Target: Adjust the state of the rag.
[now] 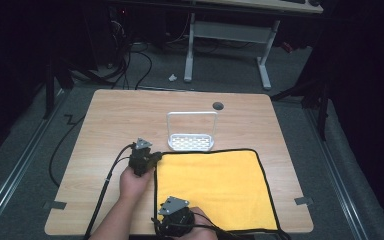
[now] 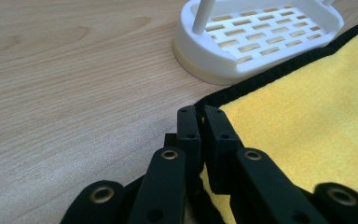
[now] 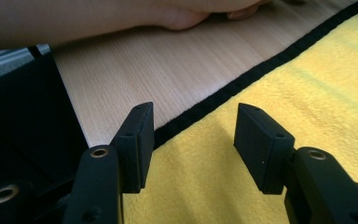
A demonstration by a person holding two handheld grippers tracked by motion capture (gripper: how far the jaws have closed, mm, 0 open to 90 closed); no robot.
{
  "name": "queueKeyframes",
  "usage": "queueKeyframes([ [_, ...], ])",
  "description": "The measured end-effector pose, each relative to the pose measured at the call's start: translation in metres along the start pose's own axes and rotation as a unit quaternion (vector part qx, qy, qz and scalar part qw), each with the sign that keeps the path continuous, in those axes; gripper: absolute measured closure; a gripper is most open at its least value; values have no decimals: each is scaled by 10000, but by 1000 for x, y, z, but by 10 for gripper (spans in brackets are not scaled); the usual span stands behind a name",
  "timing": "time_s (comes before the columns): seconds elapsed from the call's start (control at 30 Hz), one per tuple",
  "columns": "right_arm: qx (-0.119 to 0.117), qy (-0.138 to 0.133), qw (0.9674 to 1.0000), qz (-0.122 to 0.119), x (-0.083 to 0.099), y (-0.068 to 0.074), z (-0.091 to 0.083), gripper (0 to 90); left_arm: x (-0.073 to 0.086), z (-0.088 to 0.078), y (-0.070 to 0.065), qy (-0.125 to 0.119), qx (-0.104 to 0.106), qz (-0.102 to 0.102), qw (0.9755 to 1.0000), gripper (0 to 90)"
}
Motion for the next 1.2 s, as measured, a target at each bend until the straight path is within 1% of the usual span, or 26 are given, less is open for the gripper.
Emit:
queueKeyframes([
  [0.03, 0, 21, 10000, -7, 0, 0, 1, 499, 0, 0, 0, 2, 12, 12, 10000, 852],
  [0.07, 5, 28, 10000, 4, 0, 0, 3, 543, 0, 0, 0, 2, 19, 24, 10000, 852],
  [0.13, -5, 24, 10000, -8, -1, -2, 3, 599, 0, 0, 0, 4, 24, 41, 10000, 852],
  [0.2, 11, 24, 10000, 52, -2, -4, 4, 659, 0, 0, -1, 5, 25, 43, 10000, 851],
  [0.23, 13, 27, 10000, 53, -2, -5, 4, 679, 1, 0, -1, 11, 28, 52, 10000, 850],
  [0.27, 13, 27, 10000, 53, -2, -5, 4, 679, 1, 0, -1, 11, 28, 52, 10000, 850],
  [0.3, 29, 23, 10000, 22, -3, -6, 4, 731, 1, 0, -1, 19, 34, 59, 10000, 849],
  [0.33, 29, 23, 10000, 22, -3, -6, 4, 731, 1, 0, -1, 18, 41, 53, 10000, 849],
  [0.37, 28, 33, 10000, 26, -3, -7, 4, 780, 1, -1, -1, 22, 47, 52, 10000, 849],
  [0.43, 27, 39, 10000, 14, -3, -7, 4, 795, 1, -1, -1, 19, 55, 52, 10000, 849],
  [0.47, 43, 25, 10000, -68, -3, -6, 5, 819, 1, 0, -1, 14, 58, 42, 10000, 849],
  [0.5, 72, 33, 9999, -100, -3, -6, 4, 829, 1, 0, -1, 14, 61, 36, 10000, 848],
  [0.7, 141, 64, 9996, -224, -5, -5, 3, 848, 1, -1, -1, 15, 84, 27, 10000, 849],
  [0.73, 140, -10, 9997, -218, -6, -5, 0, 849, 1, -1, 0, 4, 90, 13, 10000, 850],
  [0.8, 148, -50, 9996, -218, -8, -5, -2, 849, 1, -1, 0, -3, 91, -1, 10000, 850],
  [0.87, 148, -170, 9996, -170, -12, -6, -9, 849, 1, -1, 0, -7, 116, -39, 9999, 850],
  [0.93, 157, -224, 9995, -184, -14, -7, -12, 849, 0, -1, 0, -12, 129, -61, 9999, 850],
  [1.0, 189, -377, 9988, -263, -19, -8, -20, 849, 0, -1, 1, -27, 187, -128, 9997, 853],
  [1.03, 213, -395, 9986, -279, -20, -7, -22, 849, -2, -4, 5, -58, 311, -297, 9991, 855],
  [1.07, 213, -395, 9986, -279, -20, -7, -22, 849, -2, -4, 5, -58, 311, -297, 9991, 857],
  [1.1, 212, -464, 9983, -299, -25, -7, -26, 849, -2, -5, 8, -91, 380, -435, 9983, 858],
  [1.2, 249, -533, 9977, -336, -31, -6, -29, 849, -4, -10, 10, -231, 484, -546, 9971, 859],
])
Point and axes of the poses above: each handheld gripper's, and its own axes: z roughly forward along the jaws, x roughly out of its underside, y roughly to its left, the point moved 5 cm from there along z, roughly forward along the jaws, and after that the axes turned 3 degrees about y, right-handed, at the moved point
